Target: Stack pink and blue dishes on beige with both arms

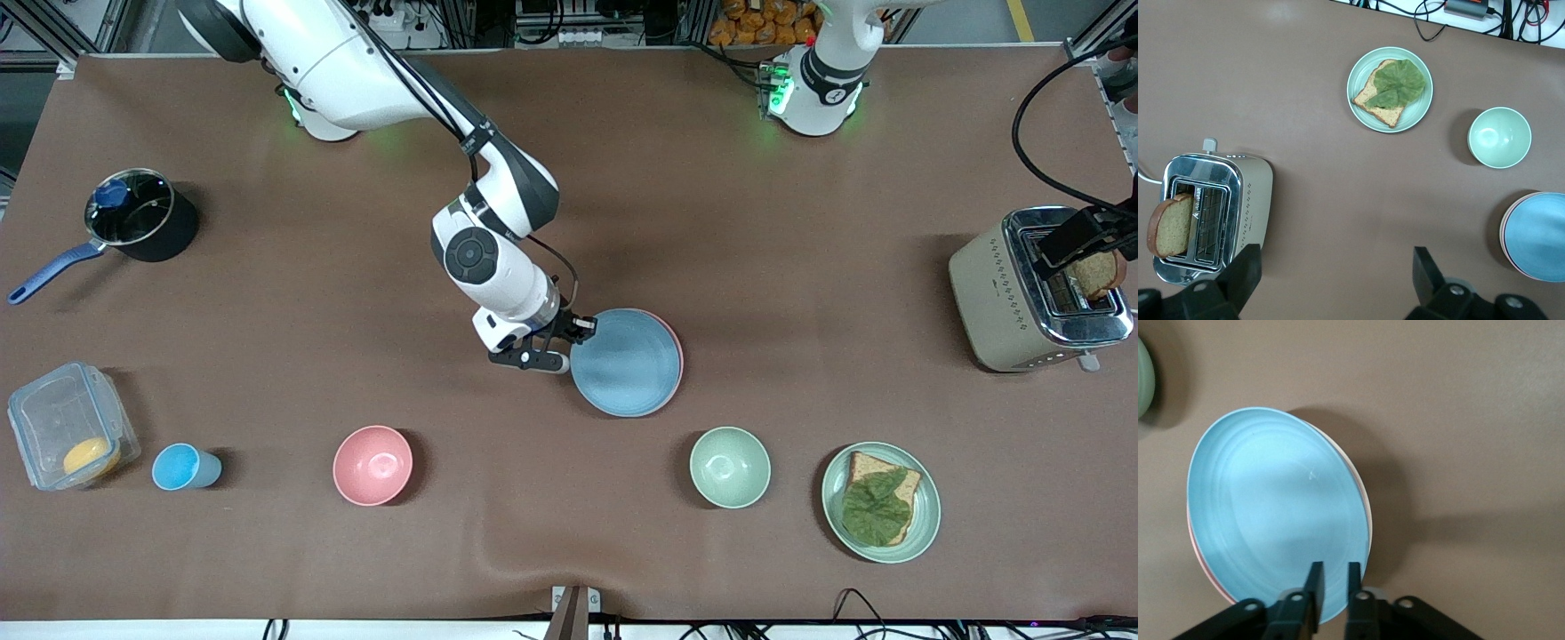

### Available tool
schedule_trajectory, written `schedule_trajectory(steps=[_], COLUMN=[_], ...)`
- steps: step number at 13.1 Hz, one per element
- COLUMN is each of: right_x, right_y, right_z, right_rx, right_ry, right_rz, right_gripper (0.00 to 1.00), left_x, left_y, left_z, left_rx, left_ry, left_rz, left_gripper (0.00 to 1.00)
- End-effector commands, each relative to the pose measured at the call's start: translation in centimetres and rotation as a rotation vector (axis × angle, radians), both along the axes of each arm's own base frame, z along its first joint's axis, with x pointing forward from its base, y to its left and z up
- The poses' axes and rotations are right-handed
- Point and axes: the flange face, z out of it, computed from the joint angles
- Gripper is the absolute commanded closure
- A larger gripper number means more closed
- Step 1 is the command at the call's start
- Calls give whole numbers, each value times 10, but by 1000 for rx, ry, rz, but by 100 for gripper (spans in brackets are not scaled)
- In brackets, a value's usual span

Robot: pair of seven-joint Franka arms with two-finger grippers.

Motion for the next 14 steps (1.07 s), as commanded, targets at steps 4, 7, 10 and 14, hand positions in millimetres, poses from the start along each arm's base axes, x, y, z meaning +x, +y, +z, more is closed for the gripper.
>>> schedule_trajectory(steps=[4,7,10,14], right_x=[31,59,85,84], right_y=[-49,-132,-233,-315], right_z=[47,90,115,149], right_rx=[-57,-125,-155,-292], right_ry=[34,60,82,32], right_rz=[-31,119,196,174], right_gripper=[0,0,0,0], left_x=[-4,-2,0,0], left_y=[-3,-2,-2,-3], left_z=[-1,-1,-5,-4], left_rx=[-17,-20,-20,-21], left_ry=[12,6,12,12], left_rz=[-13,-10,-12,-6], left_gripper=[0,0,0,0])
